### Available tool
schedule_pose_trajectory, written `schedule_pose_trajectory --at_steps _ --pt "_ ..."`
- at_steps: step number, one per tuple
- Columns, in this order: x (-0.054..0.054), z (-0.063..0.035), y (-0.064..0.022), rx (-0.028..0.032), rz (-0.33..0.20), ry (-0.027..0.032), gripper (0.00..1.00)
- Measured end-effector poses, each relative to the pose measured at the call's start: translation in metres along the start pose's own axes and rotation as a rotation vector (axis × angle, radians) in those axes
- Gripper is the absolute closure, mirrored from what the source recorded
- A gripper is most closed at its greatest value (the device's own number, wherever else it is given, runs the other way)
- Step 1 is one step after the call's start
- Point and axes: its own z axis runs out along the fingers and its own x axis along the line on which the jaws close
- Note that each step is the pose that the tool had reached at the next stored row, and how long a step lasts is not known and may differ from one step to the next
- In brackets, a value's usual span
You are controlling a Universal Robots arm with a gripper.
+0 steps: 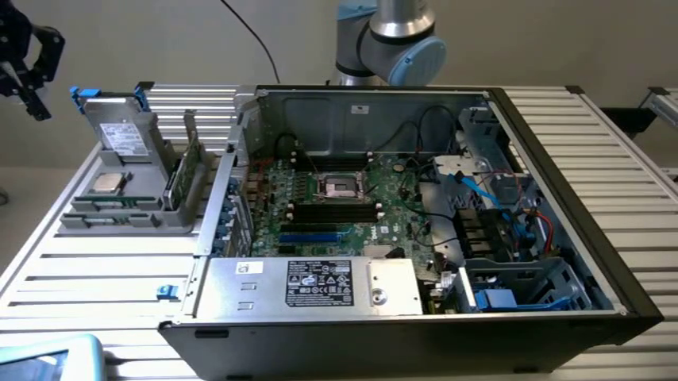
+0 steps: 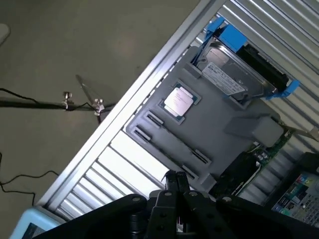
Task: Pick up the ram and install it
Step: 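Pick up the ram and move it above insertion slot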
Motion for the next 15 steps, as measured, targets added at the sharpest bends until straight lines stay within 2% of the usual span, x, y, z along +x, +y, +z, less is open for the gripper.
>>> schedule_pose_trajectory --at_steps 15 --pt "0.0 0.0 0.0 -0.0003 -0.273 0.013 0.89"
